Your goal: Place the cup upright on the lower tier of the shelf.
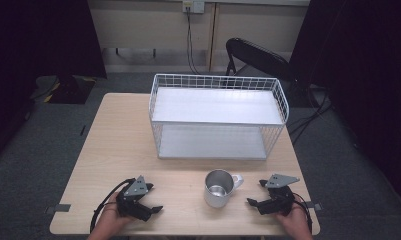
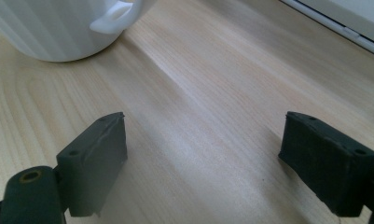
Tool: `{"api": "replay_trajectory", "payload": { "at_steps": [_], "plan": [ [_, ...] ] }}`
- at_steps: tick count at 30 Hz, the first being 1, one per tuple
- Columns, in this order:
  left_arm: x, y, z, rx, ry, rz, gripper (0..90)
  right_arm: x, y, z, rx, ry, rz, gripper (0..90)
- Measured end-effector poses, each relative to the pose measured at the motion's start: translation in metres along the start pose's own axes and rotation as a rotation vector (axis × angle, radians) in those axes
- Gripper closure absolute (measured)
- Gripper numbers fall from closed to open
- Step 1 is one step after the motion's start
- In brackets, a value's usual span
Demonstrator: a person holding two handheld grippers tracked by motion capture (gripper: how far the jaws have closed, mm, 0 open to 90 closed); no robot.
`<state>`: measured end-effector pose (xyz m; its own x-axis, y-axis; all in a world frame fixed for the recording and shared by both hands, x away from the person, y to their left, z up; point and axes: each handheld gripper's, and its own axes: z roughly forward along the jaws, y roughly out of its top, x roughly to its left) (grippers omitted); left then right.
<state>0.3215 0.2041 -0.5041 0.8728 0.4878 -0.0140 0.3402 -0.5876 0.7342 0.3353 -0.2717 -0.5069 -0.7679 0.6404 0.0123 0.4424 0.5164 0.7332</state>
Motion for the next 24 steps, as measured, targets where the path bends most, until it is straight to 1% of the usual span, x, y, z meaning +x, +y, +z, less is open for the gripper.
{"api": "replay_trajectory", "payload": {
  "at_steps": [7, 11, 13, 14, 15, 16, 17, 18, 19, 20, 22, 24],
  "plan": [
    [0.0, 0.0, 0.0, 0.0, 0.0, -0.001, 15.0, 0.0, 0.001, 0.001, 0.001, 0.005, -0.002, 13.2],
    [0.0, 0.0, 0.0, 0.0, -0.003, -0.003, 14.9, 0.002, 0.002, 0.001, 0.009, 0.008, -0.006, 13.9],
    [0.0, 0.0, 0.0, -0.001, -0.001, -0.002, 15.0, 0.004, 0.006, 0.001, 0.03, 0.028, -0.009, 15.6],
    [0.0, 0.0, 0.0, -0.003, -0.003, -0.005, 15.0, 0.005, 0.007, 0.0, 0.037, 0.034, -0.02, 15.9],
    [0.0, 0.0, 0.0, -0.003, -0.003, -0.005, 14.9, 0.007, 0.008, -0.001, 0.041, 0.028, -0.033, 15.9],
    [0.0, 0.0, 0.0, 0.0, -0.003, -0.002, 15.0, 0.008, 0.01, -0.002, 0.035, 0.043, -0.034, 16.2],
    [0.0, 0.0, 0.0, 0.0, -0.003, -0.002, 15.0, 0.008, 0.01, -0.002, 0.035, 0.043, -0.034, 16.2],
    [0.0, 0.0, 0.0, 0.001, -0.003, -0.002, 15.0, 0.009, 0.012, -0.003, 0.024, 0.069, -0.025, 17.0],
    [0.0, 0.0, 0.0, 0.001, -0.003, -0.002, 15.0, 0.01, 0.014, -0.004, 0.03, 0.081, -0.027, 17.8],
    [0.0, 0.0, 0.0, 0.0, -0.004, -0.002, 15.0, 0.012, 0.018, -0.005, 0.045, 0.083, -0.036, 17.6],
    [0.0, 0.0, 0.0, -0.001, -0.004, -0.003, 15.0, 0.013, 0.02, -0.007, 0.044, 0.084, -0.04, 17.6],
    [0.0, 0.0, 0.0, -0.001, -0.004, -0.003, 15.0, 0.016, 0.023, -0.009, 0.04, 0.095, -0.03, 17.6]
  ]
}}
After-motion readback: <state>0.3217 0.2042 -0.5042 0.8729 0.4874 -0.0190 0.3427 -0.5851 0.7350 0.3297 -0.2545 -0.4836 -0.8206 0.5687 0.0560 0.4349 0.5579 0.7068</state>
